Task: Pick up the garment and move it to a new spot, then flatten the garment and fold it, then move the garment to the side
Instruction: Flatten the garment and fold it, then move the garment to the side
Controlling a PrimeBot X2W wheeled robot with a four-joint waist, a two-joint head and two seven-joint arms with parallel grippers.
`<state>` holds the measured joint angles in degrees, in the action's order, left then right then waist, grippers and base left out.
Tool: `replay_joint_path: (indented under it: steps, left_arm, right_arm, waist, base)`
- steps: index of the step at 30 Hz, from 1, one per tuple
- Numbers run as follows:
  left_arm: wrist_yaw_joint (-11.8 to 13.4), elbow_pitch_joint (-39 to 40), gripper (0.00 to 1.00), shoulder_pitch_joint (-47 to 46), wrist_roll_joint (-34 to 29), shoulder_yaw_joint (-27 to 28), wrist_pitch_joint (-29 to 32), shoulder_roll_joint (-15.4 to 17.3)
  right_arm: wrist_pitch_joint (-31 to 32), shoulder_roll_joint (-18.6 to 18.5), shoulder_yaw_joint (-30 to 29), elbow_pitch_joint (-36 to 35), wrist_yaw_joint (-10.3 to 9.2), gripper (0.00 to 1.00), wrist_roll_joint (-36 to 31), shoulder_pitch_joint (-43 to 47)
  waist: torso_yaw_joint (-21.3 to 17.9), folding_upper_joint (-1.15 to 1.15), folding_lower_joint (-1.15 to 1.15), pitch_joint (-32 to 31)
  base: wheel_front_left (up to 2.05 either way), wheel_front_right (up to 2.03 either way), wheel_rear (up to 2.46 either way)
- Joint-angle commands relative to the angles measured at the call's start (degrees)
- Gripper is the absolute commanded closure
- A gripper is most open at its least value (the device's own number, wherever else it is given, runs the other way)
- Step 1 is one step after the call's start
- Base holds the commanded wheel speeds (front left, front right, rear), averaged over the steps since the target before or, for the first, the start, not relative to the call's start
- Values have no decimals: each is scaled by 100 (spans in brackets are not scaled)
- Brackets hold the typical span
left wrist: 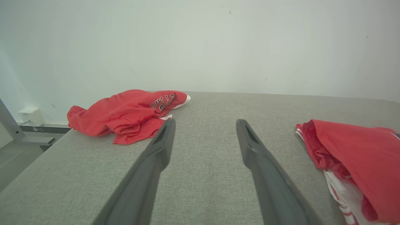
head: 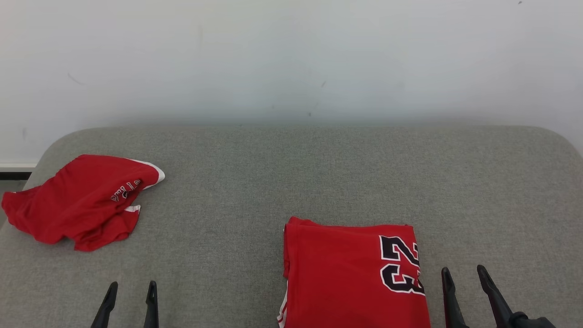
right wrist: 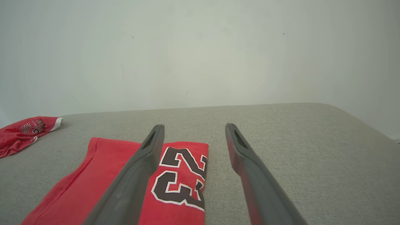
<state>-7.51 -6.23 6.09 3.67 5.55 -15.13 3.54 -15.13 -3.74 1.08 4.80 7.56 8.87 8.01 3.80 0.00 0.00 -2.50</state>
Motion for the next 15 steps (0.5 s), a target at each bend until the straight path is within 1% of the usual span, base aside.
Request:
replay_joint_path:
  steps: [1,10,15]
  left_arm:
    - [8,21,0,68,15,5,1,-10]
    - [8,-18,0,-14,62,25,1,-23]
    - [8,-56,0,-139,127,6,1,-25]
  right_arm:
    - [4,15,-12,16,-13,0,-65,8]
    - [10,22,-22,84,-13,0,-41,-51]
    - [66,-87,25,210,-13,0,-73,-377]
  waist:
    - [-3,0,0,2]
    - [-14,0,0,35]
    - [17,0,0,99]
  base:
    - [0,0,0]
    - [0,0,0]
    - [0,0,0]
